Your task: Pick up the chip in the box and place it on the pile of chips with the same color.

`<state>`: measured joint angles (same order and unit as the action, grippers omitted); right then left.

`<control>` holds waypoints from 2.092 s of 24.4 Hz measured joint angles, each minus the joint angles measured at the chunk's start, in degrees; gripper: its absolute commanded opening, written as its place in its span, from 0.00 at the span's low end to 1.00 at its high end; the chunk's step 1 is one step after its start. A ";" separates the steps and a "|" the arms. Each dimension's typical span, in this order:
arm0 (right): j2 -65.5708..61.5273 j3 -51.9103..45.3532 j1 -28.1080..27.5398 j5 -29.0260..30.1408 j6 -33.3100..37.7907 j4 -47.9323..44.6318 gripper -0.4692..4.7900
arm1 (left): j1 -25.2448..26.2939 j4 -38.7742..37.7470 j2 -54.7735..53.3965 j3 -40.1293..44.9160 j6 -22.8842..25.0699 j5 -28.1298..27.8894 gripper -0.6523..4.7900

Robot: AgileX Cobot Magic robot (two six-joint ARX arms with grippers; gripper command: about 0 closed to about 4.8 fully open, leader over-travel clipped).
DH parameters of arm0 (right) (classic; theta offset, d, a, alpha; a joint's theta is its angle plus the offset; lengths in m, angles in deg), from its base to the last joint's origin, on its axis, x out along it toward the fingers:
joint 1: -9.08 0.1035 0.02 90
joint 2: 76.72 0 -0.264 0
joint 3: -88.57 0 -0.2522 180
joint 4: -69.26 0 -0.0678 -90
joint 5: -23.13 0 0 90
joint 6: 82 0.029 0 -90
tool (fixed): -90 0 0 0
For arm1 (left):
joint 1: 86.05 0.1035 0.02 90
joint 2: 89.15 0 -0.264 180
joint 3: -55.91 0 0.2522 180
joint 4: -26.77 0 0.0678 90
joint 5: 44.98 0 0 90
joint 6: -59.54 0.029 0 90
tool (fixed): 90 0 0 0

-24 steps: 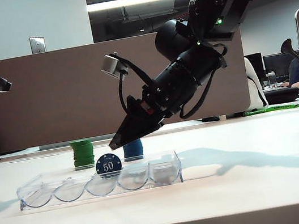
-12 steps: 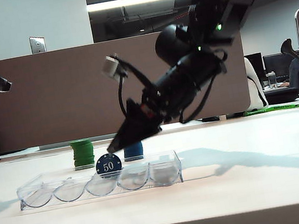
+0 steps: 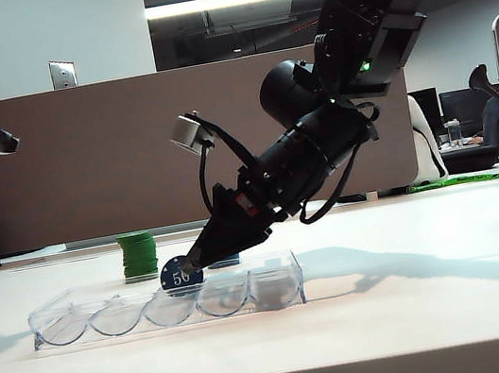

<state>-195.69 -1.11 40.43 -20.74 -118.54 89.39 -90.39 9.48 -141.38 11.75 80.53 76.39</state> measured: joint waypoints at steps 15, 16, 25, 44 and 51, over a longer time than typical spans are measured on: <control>-1.51 0.11 0.02 -0.04 2.03 -7.48 0.50 | 0.00 -0.13 0.02 0.00 0.00 0.00 0.11; -1.64 0.11 0.02 -0.11 2.05 -7.48 0.49 | 0.00 -0.11 0.02 0.00 0.00 0.00 0.11; -1.73 0.11 0.02 1.07 4.07 -6.93 0.47 | 0.00 -0.13 0.00 0.00 0.00 0.00 0.11; -1.73 0.17 0.02 1.09 4.13 -4.39 0.30 | 0.00 -0.17 0.00 0.00 -0.02 0.00 0.11; -1.73 0.17 0.02 2.67 4.11 -4.39 0.29 | 0.00 -0.50 0.00 0.00 -0.02 0.00 0.11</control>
<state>-197.42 -0.94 40.45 -18.07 -114.43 85.00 -90.39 8.98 -141.38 11.75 80.51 76.39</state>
